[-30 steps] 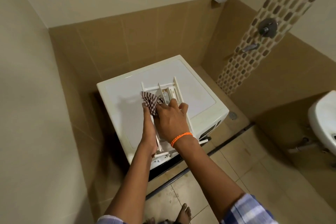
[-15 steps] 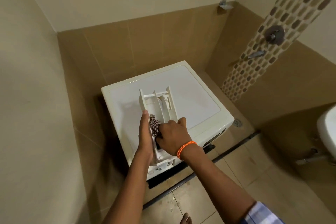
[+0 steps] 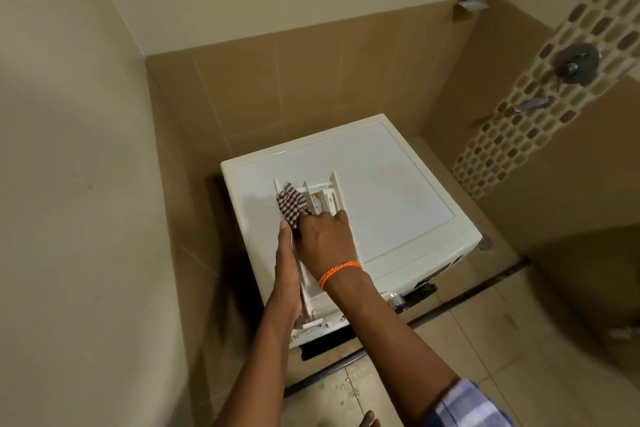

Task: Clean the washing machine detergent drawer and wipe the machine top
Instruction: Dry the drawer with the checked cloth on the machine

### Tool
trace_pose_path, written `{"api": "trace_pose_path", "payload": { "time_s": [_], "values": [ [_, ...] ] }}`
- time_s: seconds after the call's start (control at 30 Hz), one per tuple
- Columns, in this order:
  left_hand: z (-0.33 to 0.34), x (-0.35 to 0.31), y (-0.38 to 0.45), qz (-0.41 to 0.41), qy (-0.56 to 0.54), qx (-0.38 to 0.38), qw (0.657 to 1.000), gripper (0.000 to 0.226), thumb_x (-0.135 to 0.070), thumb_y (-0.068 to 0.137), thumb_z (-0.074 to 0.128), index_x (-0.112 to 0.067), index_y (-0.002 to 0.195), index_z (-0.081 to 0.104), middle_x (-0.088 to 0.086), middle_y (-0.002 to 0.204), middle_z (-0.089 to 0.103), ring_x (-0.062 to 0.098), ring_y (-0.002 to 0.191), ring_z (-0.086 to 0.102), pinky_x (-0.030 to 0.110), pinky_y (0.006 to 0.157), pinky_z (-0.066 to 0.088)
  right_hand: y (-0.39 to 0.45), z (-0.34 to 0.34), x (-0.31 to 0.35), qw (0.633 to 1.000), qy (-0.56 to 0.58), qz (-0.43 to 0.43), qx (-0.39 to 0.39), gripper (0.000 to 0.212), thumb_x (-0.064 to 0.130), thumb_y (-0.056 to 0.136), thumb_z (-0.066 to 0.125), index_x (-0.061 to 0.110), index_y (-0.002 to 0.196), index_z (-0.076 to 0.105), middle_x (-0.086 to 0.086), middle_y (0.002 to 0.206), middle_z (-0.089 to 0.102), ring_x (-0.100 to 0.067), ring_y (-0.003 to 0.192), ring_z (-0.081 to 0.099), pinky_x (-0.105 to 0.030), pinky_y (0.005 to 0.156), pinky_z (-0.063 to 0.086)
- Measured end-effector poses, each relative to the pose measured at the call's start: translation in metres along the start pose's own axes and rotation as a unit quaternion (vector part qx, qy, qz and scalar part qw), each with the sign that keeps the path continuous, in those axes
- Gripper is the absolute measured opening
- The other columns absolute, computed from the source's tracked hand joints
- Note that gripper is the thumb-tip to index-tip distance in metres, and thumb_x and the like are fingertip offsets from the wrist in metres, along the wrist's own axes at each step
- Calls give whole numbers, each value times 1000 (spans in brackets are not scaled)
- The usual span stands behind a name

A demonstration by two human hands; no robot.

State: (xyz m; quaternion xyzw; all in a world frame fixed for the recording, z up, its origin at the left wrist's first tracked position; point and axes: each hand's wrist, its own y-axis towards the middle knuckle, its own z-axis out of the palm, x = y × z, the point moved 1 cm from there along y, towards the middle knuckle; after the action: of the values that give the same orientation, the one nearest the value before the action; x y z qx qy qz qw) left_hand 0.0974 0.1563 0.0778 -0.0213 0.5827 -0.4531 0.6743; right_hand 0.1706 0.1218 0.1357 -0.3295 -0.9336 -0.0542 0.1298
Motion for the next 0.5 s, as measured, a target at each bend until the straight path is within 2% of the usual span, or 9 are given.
{"api": "trace_pose_path", "payload": {
  "time_s": [0.07, 0.13, 0.17, 0.23, 0.3, 0.37, 0.43, 0.47, 0.5],
  "values": [
    [-8, -2, 2, -20, -47, -19, 998, 65, -71, 106, 37, -23, 134, 70, 5, 125, 80, 16, 114, 77, 37, 98, 59, -14, 5, -1, 998, 5, -49, 48, 12, 20, 97, 57, 13, 91, 64, -8, 83, 70, -36, 86, 64, -47, 86, 31],
    [-16, -9, 3, -36, -79, -38, 995, 67, -74, 104, 38, -19, 115, 75, 5, 100, 83, 16, 90, 80, 32, 78, 61, -32, 5, -5, 989, 12, -83, 118, 8, 26, 98, 54, 20, 99, 58, -2, 88, 63, -32, 103, 57, -51, 98, 26],
    [-18, -13, 4, -39, -84, -38, 995, 70, -77, 102, 40, -17, 108, 75, 5, 90, 80, 17, 81, 78, 33, 73, 60, -40, 3, -8, 985, 12, -90, 145, 8, 29, 100, 53, 22, 100, 55, 2, 88, 56, -29, 108, 53, -52, 103, 23],
    [-18, -14, 4, -39, -84, -41, 995, 74, -81, 97, 43, -15, 103, 76, 7, 88, 77, 19, 80, 75, 36, 75, 58, -47, -1, -14, 982, -5, -101, 162, 11, 32, 103, 51, 21, 100, 55, 5, 85, 47, -27, 111, 50, -52, 106, 21],
    [-13, -12, 0, -40, -84, -34, 995, 75, -82, 96, 42, -15, 101, 76, 8, 90, 77, 20, 84, 75, 39, 81, 59, -43, -4, -14, 984, -20, -104, 141, 14, 30, 103, 53, 20, 93, 54, 6, 73, 38, -27, 102, 52, -51, 103, 25],
    [-10, -10, 3, -44, -86, -18, 995, 75, -83, 96, 41, -16, 93, 75, 8, 85, 76, 20, 83, 76, 38, 81, 60, -35, -3, -12, 989, -25, -112, 92, 19, 26, 97, 64, 20, 80, 56, 8, 63, 30, -28, 83, 53, -48, 92, 29],
    [-10, -15, 5, -47, -88, 6, 995, 74, -82, 97, 40, -17, 91, 74, 7, 84, 75, 20, 82, 76, 35, 73, 62, -27, 3, -8, 993, -30, -91, 71, 23, 23, 81, 79, 20, 69, 60, 8, 58, 31, -27, 70, 53, -42, 80, 23],
    [-11, -17, 7, -40, -94, 4, 995, 73, -82, 97, 41, -17, 95, 75, 8, 87, 77, 20, 85, 76, 35, 74, 63, -23, 7, -6, 994, -34, -84, 58, 24, 21, 74, 83, 21, 66, 60, 8, 56, 33, -26, 67, 53, -40, 77, 19],
    [-13, -17, 8, -36, -108, 9, 993, 73, -81, 97, 42, -17, 104, 76, 9, 97, 79, 21, 94, 77, 38, 81, 64, -20, 10, -3, 995, -36, -79, 44, 25, 18, 70, 84, 22, 64, 59, 7, 55, 34, -25, 65, 52, -39, 75, 17]
  ]
}}
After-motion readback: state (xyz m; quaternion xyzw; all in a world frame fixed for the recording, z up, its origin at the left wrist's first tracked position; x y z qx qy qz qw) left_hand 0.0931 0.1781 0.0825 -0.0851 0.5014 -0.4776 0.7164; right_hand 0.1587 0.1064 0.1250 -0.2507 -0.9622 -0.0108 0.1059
